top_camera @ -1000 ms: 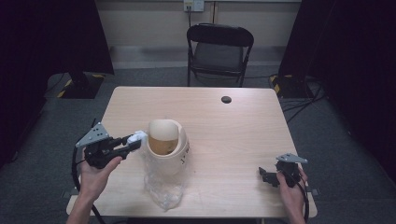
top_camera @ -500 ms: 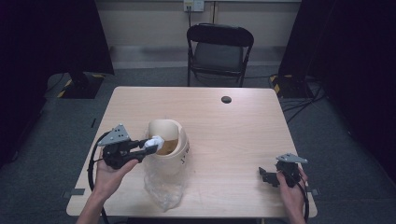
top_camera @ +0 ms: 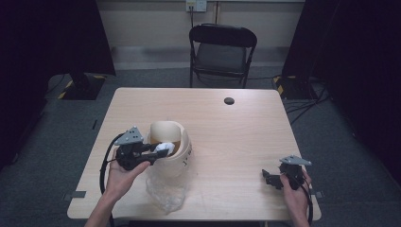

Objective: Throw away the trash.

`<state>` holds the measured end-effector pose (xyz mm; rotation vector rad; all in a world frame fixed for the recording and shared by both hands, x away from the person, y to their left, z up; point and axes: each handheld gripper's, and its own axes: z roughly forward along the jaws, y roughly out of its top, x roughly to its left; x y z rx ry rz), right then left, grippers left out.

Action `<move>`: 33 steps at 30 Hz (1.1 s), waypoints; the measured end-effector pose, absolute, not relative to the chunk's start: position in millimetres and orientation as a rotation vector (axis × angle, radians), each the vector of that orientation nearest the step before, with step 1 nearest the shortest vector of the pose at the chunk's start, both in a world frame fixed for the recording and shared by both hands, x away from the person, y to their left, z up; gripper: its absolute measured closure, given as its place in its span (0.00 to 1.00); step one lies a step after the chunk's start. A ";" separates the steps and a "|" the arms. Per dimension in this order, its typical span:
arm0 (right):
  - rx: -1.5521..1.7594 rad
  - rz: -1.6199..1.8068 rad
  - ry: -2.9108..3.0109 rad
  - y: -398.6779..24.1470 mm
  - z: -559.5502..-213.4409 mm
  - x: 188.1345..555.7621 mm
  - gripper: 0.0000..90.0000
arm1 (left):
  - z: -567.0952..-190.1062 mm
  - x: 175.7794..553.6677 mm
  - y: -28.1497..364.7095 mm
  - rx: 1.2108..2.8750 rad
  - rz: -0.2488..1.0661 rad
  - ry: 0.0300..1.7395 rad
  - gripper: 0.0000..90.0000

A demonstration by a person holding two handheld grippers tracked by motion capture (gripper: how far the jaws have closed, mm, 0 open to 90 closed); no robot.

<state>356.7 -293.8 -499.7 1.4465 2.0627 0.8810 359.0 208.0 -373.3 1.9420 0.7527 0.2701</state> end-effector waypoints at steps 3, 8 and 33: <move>1.446 0.881 2.063 -293.8 -499.7 356.7 0.10 | -376.5 364.4 205.1 1.957 0.270 0.761 0.73; 1.446 0.881 2.063 -293.9 -499.7 356.7 0.10 | -379.6 369.3 201.9 1.972 0.276 0.768 0.72; 1.446 0.881 2.063 -293.9 -499.7 356.7 0.10 | -387.3 381.2 189.4 2.042 0.329 0.784 0.61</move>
